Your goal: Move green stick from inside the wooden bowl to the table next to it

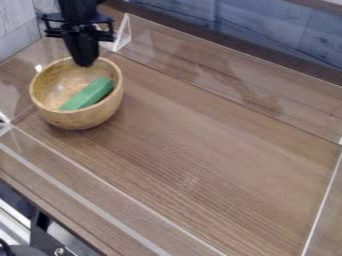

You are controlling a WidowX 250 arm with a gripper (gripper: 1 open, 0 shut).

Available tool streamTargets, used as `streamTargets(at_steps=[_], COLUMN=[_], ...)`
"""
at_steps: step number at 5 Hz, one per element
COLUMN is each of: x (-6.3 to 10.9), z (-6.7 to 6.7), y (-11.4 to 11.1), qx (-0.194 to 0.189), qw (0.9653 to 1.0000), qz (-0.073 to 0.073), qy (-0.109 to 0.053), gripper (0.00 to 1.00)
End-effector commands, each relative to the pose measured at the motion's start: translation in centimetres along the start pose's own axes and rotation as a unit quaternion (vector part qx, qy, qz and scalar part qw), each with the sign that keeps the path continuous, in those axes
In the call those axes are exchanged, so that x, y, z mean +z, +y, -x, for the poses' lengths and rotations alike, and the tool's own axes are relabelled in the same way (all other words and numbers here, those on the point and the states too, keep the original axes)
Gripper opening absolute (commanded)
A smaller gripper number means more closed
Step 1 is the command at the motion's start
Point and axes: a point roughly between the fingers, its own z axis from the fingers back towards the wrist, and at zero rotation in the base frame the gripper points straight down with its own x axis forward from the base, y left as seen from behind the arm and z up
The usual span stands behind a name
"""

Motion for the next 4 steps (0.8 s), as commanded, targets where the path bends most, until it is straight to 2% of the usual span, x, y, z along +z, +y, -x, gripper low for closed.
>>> streamTargets(at_steps=[1,2,4], x=[-0.2,-0.8,-1.7], z=[-0.9,-1.2,-2.1], y=[-0.6,-0.2,2.3], qx=[-0.007,0.019,0.024], qw=[0.9998,0.9996,0.9992], qz=[-0.011,-0.015,-0.027], qy=[-0.017,-0.017,-0.014], gripper=[1.00,1.00,1.00])
